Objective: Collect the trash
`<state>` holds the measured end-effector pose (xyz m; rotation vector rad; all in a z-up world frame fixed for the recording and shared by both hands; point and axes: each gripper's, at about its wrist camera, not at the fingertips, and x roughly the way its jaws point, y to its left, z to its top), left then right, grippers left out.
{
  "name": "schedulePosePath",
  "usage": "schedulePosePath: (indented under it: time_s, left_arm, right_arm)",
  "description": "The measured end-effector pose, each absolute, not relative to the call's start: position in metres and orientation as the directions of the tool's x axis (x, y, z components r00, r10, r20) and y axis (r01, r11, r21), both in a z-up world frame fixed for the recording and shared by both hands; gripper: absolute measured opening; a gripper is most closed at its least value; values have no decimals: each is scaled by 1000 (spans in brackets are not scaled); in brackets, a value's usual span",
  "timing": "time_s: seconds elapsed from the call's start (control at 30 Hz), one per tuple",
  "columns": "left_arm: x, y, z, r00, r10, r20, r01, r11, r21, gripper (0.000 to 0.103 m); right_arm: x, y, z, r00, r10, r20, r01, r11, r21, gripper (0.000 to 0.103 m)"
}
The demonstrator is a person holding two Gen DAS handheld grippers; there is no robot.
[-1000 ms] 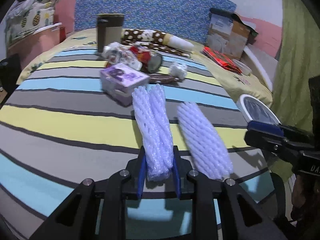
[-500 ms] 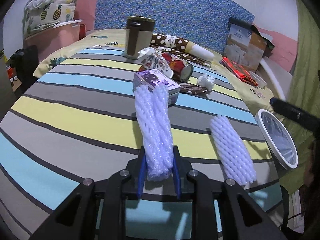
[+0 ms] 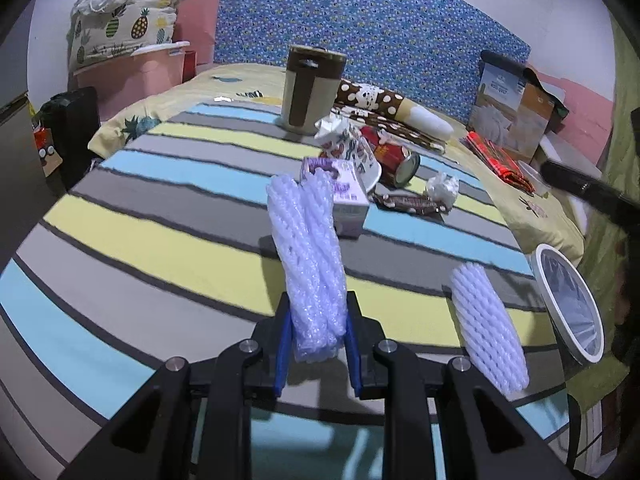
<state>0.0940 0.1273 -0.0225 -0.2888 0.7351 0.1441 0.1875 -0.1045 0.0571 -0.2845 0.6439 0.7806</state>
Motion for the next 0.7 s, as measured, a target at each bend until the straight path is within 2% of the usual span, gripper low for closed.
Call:
schedulePosePath:
  time_s: [0.27, 0.47, 0.67, 0.7]
  left_arm:
    - [114, 126, -1, 774, 40, -631, -188, 968, -169, 25]
    - [132, 93, -9, 751, -89, -654, -52, 980, -193, 25]
    - [143, 69, -20, 712, -206, -671, 31, 964, -264, 35]
    - [145, 65, -20, 709, -221, -670, 41, 961, -273, 40]
  right_arm:
    - [183, -123, 39, 510, 554, -658, -697, 715, 62, 61]
    - [183, -138, 30, 503, 554, -663, -662, 740, 116, 61]
    - [183, -147, 22, 488, 557, -672, -633, 756, 167, 61]
    - [182, -148, 21, 486, 560, -671, -630, 757, 176, 61]
